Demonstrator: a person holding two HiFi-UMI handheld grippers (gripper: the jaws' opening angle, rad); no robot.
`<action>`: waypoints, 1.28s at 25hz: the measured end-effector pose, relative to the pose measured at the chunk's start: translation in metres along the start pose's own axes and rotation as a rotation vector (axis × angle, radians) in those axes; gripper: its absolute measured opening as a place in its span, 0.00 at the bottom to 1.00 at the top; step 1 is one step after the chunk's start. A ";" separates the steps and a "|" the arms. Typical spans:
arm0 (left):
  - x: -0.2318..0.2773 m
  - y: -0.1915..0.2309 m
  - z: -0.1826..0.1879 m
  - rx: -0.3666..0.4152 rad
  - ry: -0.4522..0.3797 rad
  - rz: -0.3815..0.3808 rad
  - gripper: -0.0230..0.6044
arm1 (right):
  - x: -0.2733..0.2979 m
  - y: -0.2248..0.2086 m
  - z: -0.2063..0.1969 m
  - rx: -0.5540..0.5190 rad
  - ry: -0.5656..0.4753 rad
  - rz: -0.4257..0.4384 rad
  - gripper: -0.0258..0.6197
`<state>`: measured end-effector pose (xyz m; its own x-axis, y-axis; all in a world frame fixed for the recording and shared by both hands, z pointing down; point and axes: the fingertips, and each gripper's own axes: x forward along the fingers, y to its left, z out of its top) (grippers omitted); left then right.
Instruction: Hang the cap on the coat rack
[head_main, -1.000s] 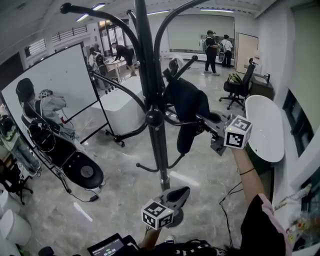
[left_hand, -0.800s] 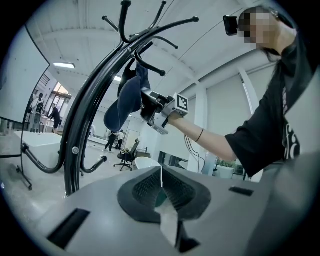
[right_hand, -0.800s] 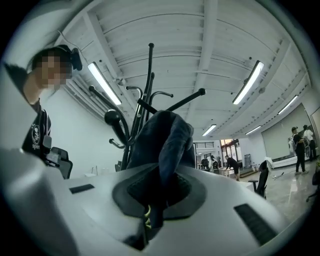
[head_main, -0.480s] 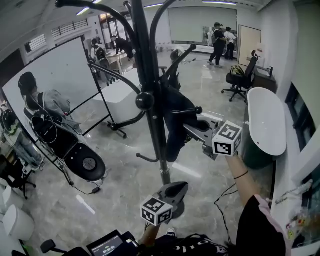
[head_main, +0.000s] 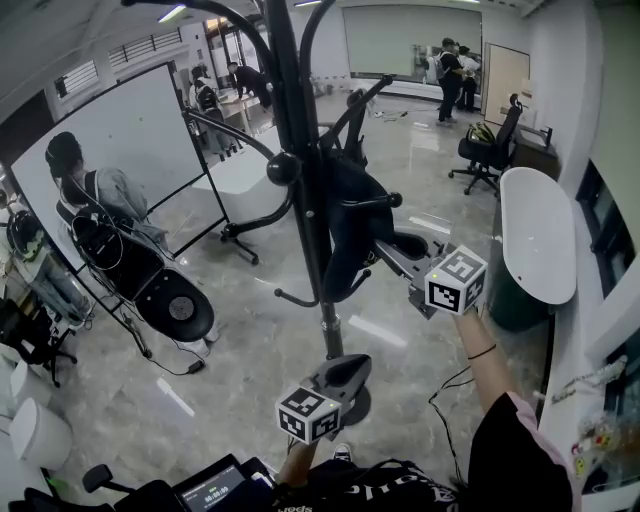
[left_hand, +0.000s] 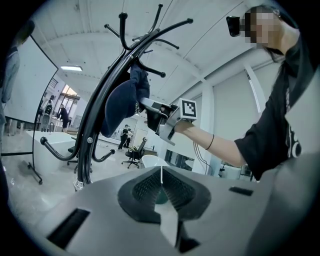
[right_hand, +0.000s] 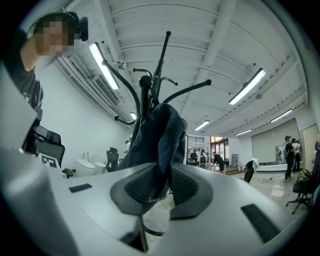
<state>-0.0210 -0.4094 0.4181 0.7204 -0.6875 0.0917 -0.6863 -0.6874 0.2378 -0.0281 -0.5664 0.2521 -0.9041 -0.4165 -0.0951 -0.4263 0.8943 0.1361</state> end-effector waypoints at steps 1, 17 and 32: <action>-0.002 -0.002 -0.002 -0.003 0.000 0.003 0.04 | -0.005 0.001 -0.005 0.007 0.004 -0.007 0.13; -0.035 -0.052 -0.046 -0.066 -0.010 0.091 0.04 | -0.125 0.091 -0.070 0.081 0.065 -0.071 0.13; -0.065 -0.112 -0.095 -0.047 0.046 0.152 0.04 | -0.184 0.205 -0.141 0.246 0.113 -0.036 0.13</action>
<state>0.0185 -0.2661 0.4771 0.6134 -0.7704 0.1736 -0.7829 -0.5642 0.2623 0.0470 -0.3298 0.4365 -0.8918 -0.4521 0.0172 -0.4511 0.8857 -0.1100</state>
